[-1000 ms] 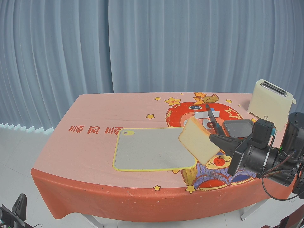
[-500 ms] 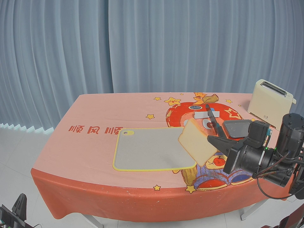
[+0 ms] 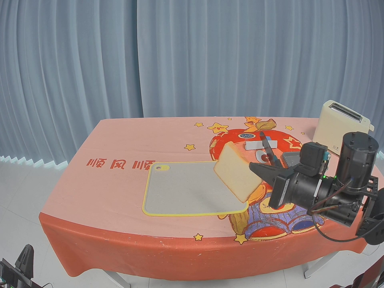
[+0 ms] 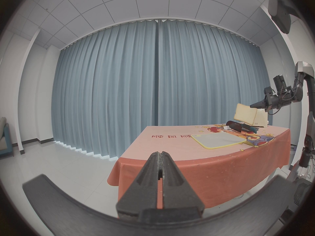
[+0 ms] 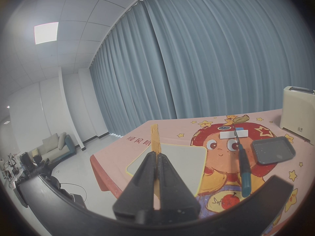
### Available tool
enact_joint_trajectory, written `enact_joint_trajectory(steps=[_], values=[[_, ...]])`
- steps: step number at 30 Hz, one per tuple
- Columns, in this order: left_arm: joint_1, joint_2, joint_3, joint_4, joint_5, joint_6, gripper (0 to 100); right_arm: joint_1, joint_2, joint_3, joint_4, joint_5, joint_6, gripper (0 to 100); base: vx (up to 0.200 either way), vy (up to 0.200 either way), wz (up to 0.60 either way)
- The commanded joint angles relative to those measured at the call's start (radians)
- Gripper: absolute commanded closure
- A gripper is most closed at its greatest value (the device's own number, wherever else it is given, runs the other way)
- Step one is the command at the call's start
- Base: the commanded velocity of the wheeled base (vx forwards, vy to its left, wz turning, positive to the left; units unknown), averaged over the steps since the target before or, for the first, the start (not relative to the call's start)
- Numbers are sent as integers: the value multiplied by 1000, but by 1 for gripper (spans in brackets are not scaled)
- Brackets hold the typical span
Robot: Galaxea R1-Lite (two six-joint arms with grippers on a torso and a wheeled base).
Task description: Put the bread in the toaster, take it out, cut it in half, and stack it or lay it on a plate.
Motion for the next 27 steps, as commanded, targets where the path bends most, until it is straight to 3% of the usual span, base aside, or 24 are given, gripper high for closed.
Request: enact_joint_trajectory(steps=[1, 6, 11, 15, 16, 17, 19, 20, 22, 24, 27], values=[[0, -4, 18, 0, 0, 0, 100, -4, 112, -68, -5, 6, 4, 100, 0, 0, 0], [0, -4, 18, 0, 0, -1, 100, -8, 201, -128, -10, -1, 9, 100, 0, 0, 0], [0, -4, 18, 0, 0, 0, 100, -4, 259, -165, -39, -12, 79, 100, 0, 0, 0], [0, -4, 18, 0, 2, 0, 100, 8, 286, -205, -51, -37, 248, 100, 0, 0, 0], [0, -4, 18, 0, 2, 0, 100, 8, 286, -205, -51, -37, 253, 100, 0, 0, 0], [0, -4, 18, 0, 2, -1, 100, 12, 292, -200, -53, -46, 312, 100, 0, 0, 0], [0, -4, 18, 0, 0, 0, 100, 20, 299, -198, -54, -52, 377, 100, 0, 0, 0], [0, -4, 18, 0, 0, 0, 100, 20, 299, -198, -54, -52, 377, 100, 0, 0, 0], [0, -4, 18, 0, 0, 0, 100, 25, 307, -195, -56, -80, 480, 100, 0, 0, 0], [0, -4, 18, 0, 0, -1, 100, 34, 307, -194, -71, -96, 535, 100, 0, 0, 0], [0, -4, 18, 0, 0, 0, 100, 46, 302, -180, -114, -129, 668, 100, 0, 0, 0]])
